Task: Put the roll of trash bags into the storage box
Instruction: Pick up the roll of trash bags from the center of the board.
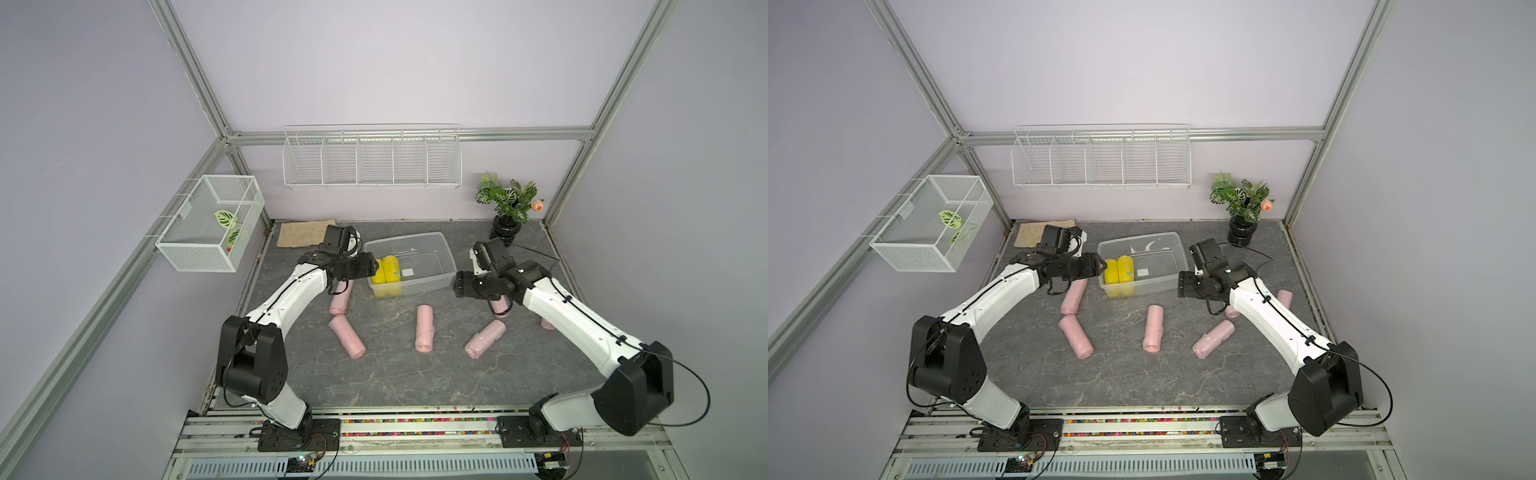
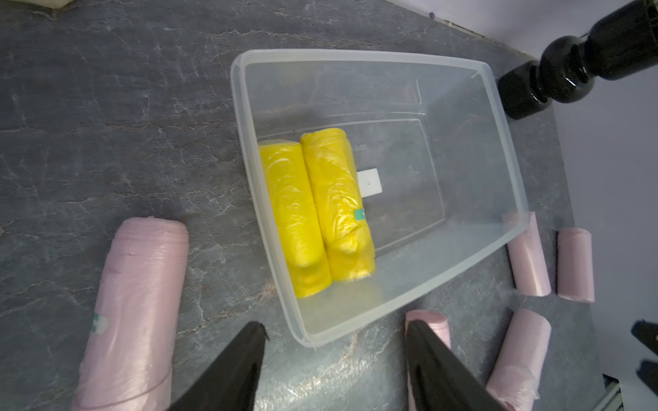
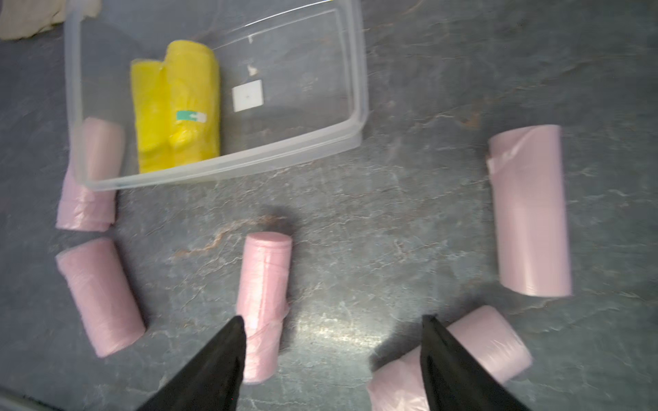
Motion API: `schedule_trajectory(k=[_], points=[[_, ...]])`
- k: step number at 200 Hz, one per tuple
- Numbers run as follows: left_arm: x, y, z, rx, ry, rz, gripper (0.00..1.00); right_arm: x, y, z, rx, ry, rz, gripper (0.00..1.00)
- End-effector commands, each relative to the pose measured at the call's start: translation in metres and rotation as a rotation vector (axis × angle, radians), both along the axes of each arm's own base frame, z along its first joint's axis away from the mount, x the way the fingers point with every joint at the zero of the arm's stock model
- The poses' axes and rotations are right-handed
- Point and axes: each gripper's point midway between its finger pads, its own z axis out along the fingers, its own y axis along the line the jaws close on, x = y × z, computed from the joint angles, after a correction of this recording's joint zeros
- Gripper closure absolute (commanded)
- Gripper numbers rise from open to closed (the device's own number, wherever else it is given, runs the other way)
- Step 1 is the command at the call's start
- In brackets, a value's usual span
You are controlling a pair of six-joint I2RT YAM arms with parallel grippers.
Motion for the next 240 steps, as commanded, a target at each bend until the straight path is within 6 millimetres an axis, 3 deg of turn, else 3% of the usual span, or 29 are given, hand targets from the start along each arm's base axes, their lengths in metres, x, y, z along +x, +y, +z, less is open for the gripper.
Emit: schedule_trajectory(k=[1,27,66,105,144,240], points=[[-0.020,0.003,-0.004,0.035,0.016,-0.011,0.32,0.000,-0.036,-0.013,-0.088,0.037,-0.072,0.20],[-0.027,0.008,0.000,0.030,0.009,0.007,0.32,0.009,-0.066,-0.028,-0.119,0.083,-0.085,0.20],[-0.028,0.008,0.003,0.031,0.009,0.001,0.31,0.030,-0.099,-0.035,-0.165,0.096,-0.044,0.21],[-0.021,0.005,0.003,0.027,0.024,0.007,0.31,0.037,-0.127,-0.071,-0.294,0.257,0.024,0.23],[-0.006,0.006,0.004,0.022,0.033,0.017,0.30,0.042,-0.127,-0.105,-0.302,0.354,0.085,0.24],[-0.003,0.010,-0.014,0.013,0.075,0.040,0.30,0.048,-0.121,-0.135,-0.244,0.423,0.162,0.30]])
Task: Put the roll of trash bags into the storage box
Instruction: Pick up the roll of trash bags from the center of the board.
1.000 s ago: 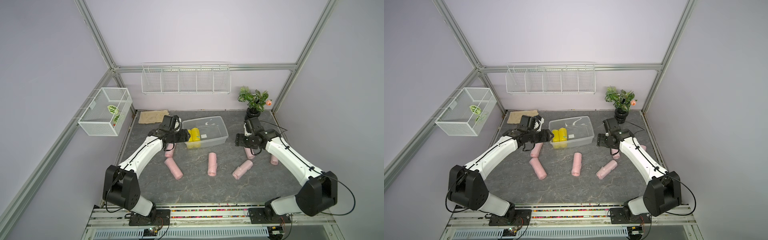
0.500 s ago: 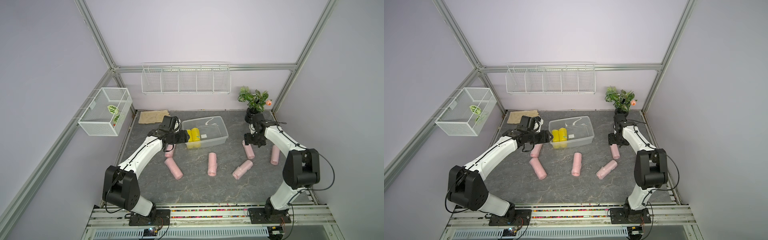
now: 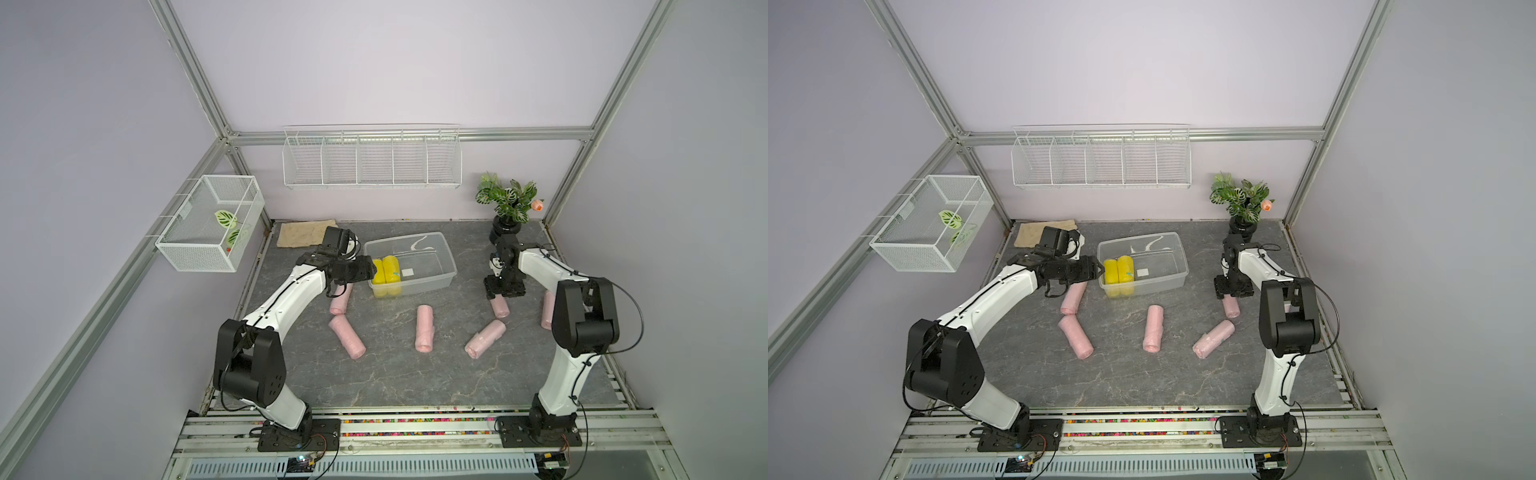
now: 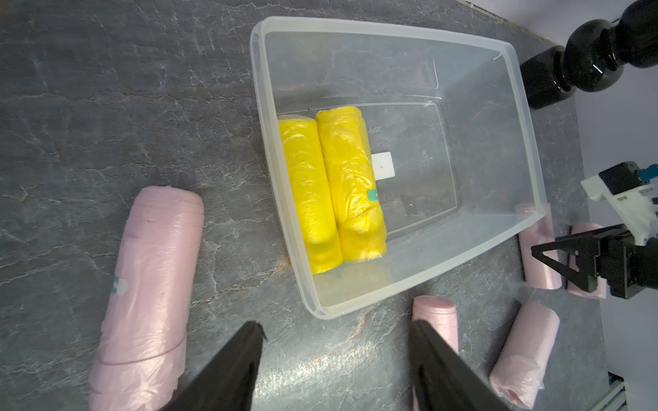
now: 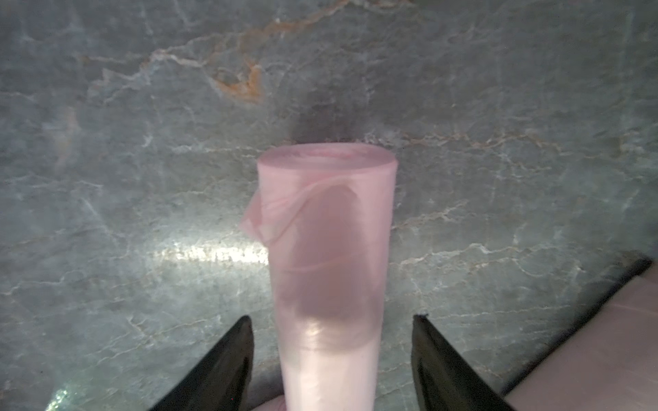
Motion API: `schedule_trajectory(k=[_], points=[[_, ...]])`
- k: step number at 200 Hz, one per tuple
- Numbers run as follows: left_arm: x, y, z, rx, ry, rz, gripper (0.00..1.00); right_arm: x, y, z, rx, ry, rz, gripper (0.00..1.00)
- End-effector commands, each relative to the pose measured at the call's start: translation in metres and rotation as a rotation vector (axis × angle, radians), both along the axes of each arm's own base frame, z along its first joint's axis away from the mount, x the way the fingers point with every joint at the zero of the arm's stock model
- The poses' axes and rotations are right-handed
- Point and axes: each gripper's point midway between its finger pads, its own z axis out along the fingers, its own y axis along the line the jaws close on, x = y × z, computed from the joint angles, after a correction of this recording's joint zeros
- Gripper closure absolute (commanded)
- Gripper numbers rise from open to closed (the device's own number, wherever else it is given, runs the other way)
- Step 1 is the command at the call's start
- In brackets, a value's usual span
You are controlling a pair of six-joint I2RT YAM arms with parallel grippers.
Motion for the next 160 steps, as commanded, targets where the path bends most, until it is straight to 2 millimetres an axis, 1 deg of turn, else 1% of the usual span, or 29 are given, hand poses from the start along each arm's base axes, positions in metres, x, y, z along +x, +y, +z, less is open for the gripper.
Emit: schedule_trajectory(k=[1,23,63,106,160], points=[[0.001,-0.001,-0.003,-0.011,0.016,0.007,0.30,0.002,0.000,-0.005,0.030,0.028,0.026,0.30],[0.000,-0.002,-0.004,-0.017,0.017,0.008,0.30,0.003,-0.001,-0.009,0.038,0.040,0.035,0.33],[-0.001,0.000,-0.006,-0.015,0.019,0.010,0.30,-0.002,0.000,-0.020,0.043,0.071,0.035,0.35],[-0.003,0.000,-0.010,-0.017,0.029,0.013,0.30,0.000,-0.002,-0.020,0.031,0.057,0.022,0.41],[-0.004,0.000,-0.006,-0.022,0.020,0.013,0.30,-0.002,-0.003,-0.024,0.028,0.066,0.028,0.47]])
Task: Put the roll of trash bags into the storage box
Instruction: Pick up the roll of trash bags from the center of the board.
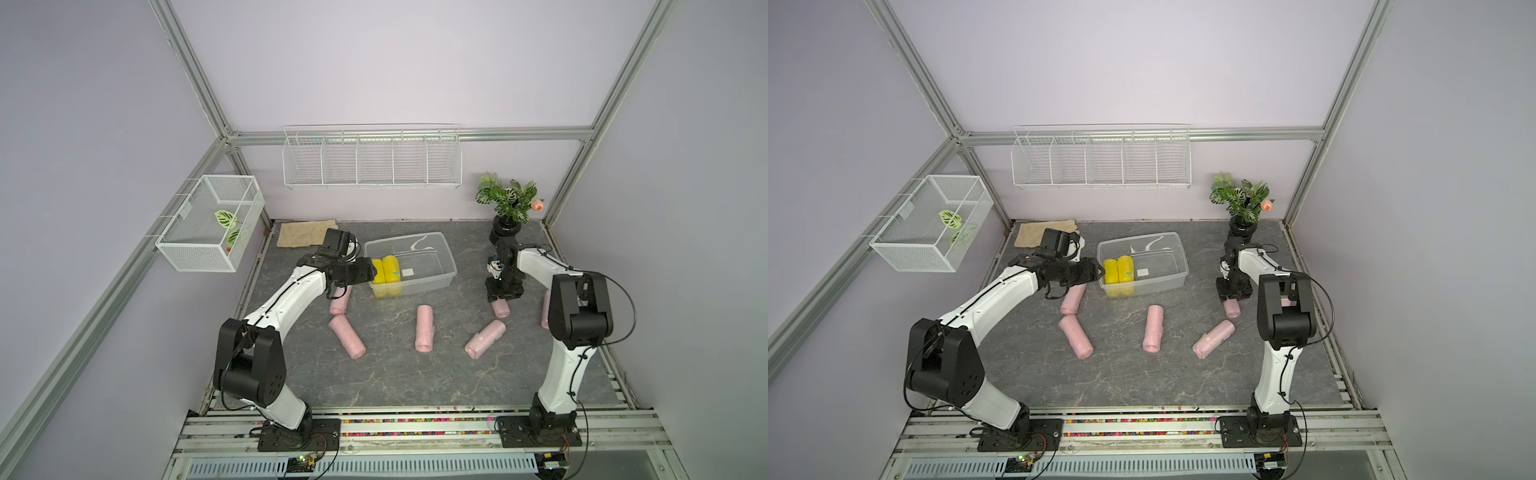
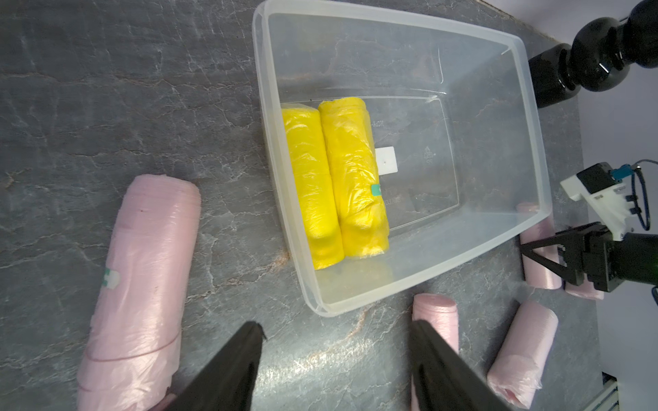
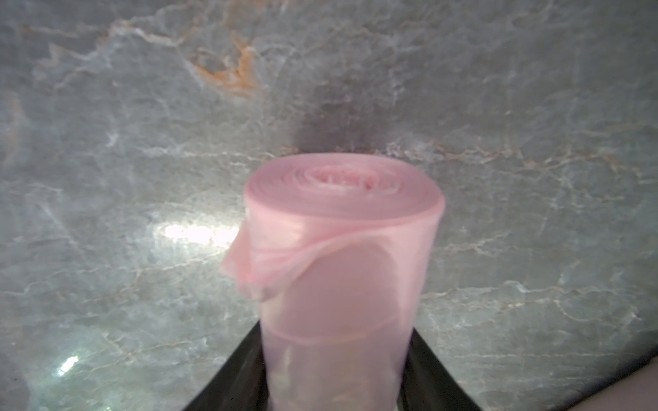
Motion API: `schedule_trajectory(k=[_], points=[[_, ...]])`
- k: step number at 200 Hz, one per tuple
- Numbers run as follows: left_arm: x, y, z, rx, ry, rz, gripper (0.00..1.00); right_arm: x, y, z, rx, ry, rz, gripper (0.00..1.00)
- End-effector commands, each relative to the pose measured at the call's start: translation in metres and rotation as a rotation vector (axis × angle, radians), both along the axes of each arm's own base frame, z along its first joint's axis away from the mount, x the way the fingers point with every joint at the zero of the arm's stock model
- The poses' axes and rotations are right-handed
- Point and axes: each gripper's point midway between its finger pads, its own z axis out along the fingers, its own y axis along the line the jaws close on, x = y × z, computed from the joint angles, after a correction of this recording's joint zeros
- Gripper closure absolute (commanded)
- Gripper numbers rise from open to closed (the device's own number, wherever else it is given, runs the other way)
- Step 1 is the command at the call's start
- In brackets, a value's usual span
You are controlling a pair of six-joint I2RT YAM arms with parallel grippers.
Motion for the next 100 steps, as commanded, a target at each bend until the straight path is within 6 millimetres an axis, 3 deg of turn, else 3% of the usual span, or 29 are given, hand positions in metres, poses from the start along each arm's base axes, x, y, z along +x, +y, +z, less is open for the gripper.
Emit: schedule_trajectory(k=[1,61,100], points=[[-0.001,0.000,0.001,-0.012,-0.002,0.003,0.30,-0.003,-0.002,-0.007,-0.004,0.017,0.003,0.47],[0.001,-0.001,0.003,-0.019,-0.003,0.003,0.30,-0.004,0.001,0.007,0.013,-0.008,0.001,0.56],[-0.001,0.001,0.002,-0.015,-0.006,0.005,0.30,0.000,0.007,0.034,0.051,-0.063,-0.009,0.57]])
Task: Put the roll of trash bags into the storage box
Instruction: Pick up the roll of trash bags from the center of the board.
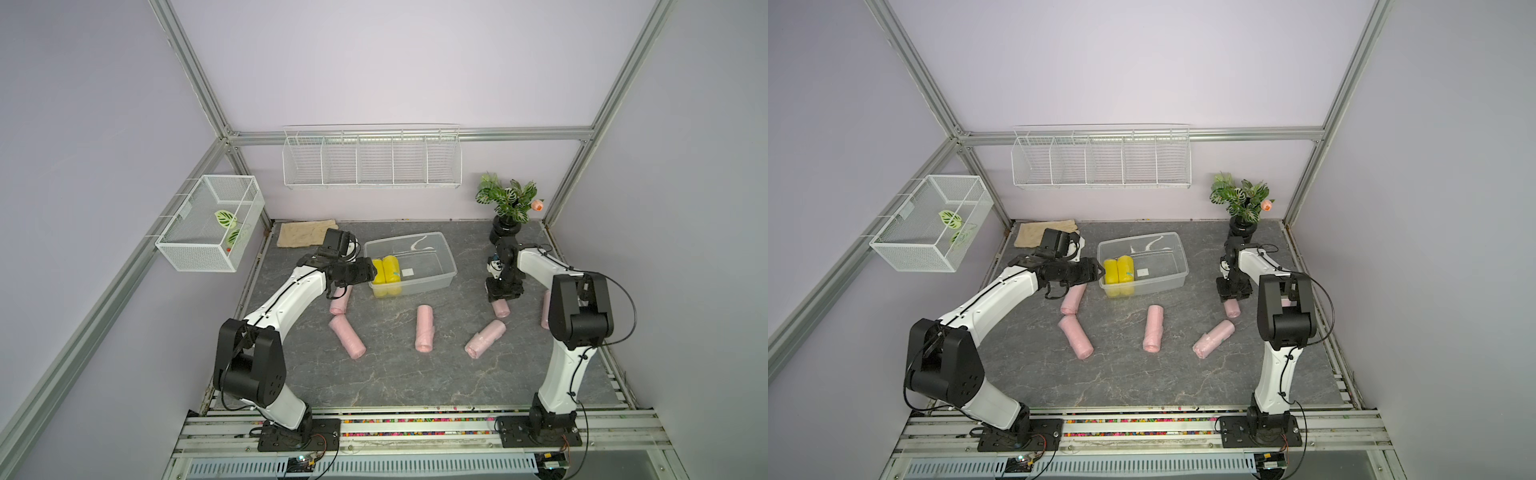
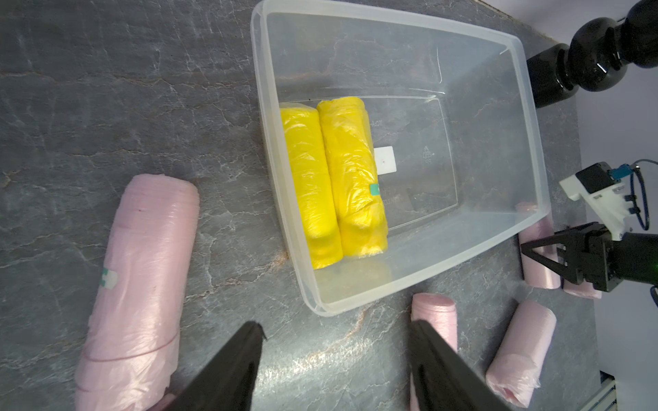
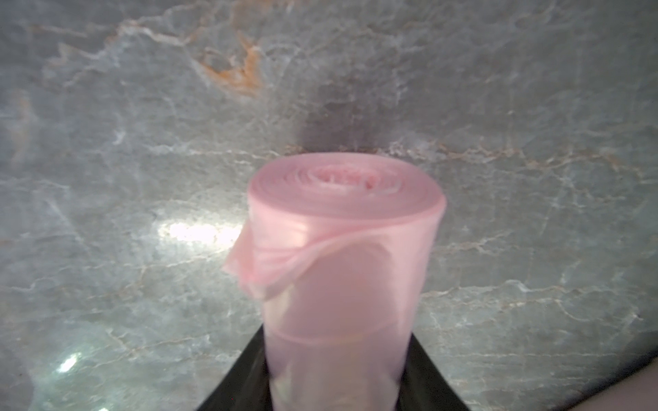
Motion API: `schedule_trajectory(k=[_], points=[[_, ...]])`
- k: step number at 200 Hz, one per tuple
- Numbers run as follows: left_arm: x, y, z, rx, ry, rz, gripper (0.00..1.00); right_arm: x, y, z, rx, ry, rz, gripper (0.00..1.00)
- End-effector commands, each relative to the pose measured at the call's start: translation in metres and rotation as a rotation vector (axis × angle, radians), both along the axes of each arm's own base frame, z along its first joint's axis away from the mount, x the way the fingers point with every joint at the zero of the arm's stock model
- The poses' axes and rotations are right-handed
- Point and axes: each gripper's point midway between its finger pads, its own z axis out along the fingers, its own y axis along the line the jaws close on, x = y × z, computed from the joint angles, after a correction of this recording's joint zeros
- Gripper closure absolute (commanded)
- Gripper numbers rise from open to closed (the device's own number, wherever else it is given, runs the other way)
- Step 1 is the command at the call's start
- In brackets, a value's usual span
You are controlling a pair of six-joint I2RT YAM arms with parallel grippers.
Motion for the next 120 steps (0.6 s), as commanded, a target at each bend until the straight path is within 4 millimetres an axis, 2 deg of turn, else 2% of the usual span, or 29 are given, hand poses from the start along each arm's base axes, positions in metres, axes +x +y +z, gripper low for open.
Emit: schedule_trajectory(k=[1,41,76,120], points=[[0.000,0.001,0.002,-0.011,-0.008,0.006,0.30,0.000,0.004,0.031,0.038,-0.058,-0.012,0.57],[0.002,0.003,0.005,-0.022,-0.018,0.013,0.30,0.008,0.010,0.076,0.075,-0.138,-0.020,0.58],[0.004,0.001,0.007,-0.028,-0.024,0.008,0.30,0.017,0.025,0.126,0.167,-0.236,-0.023,0.58],[0.004,0.002,0.002,-0.028,-0.017,0.008,0.30,0.034,0.065,0.183,0.399,-0.336,0.000,0.60]])
